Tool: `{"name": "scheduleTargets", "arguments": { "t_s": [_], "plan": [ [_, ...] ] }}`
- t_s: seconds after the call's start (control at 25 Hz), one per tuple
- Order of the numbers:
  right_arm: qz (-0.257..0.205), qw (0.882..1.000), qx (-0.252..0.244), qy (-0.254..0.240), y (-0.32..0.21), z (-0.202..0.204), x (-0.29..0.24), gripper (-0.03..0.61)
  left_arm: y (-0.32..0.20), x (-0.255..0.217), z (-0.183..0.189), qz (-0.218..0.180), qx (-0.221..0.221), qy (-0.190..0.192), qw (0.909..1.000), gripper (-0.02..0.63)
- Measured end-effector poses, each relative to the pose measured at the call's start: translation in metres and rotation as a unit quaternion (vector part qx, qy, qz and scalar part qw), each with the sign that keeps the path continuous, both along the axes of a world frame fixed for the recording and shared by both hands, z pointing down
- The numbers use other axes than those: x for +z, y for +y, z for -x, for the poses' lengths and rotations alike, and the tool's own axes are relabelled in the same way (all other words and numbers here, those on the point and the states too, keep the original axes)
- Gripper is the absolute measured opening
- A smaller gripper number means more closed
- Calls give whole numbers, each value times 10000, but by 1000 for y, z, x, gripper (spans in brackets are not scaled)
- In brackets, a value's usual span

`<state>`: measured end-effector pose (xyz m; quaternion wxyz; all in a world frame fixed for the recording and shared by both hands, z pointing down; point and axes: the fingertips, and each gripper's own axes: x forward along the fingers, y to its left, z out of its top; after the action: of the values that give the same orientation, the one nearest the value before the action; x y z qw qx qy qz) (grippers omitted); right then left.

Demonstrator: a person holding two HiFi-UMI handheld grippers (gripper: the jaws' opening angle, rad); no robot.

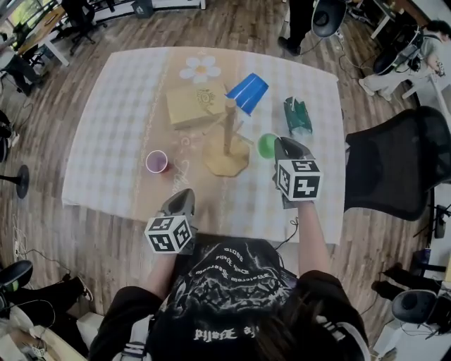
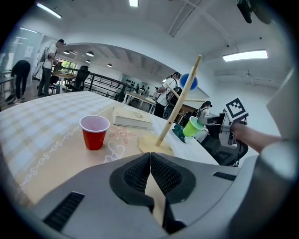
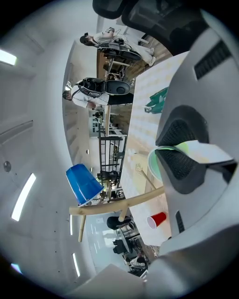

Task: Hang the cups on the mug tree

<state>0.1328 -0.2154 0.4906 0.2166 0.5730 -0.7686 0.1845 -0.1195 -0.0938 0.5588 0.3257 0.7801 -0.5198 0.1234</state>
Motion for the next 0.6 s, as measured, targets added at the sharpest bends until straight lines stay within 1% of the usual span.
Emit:
{"name": "scheduleTargets", "arguments": {
  "t_s": [0.24, 0.6],
  "plan": [
    [-226, 9995, -142, 143, -15, 8, -9, 34, 6, 0, 12, 67, -276, 39, 9996, 21],
    [-362, 9986, -315, 242, -35, 15, -2, 34, 13, 3, 20, 130, -512, -1, 9986, 21]
  ]
}}
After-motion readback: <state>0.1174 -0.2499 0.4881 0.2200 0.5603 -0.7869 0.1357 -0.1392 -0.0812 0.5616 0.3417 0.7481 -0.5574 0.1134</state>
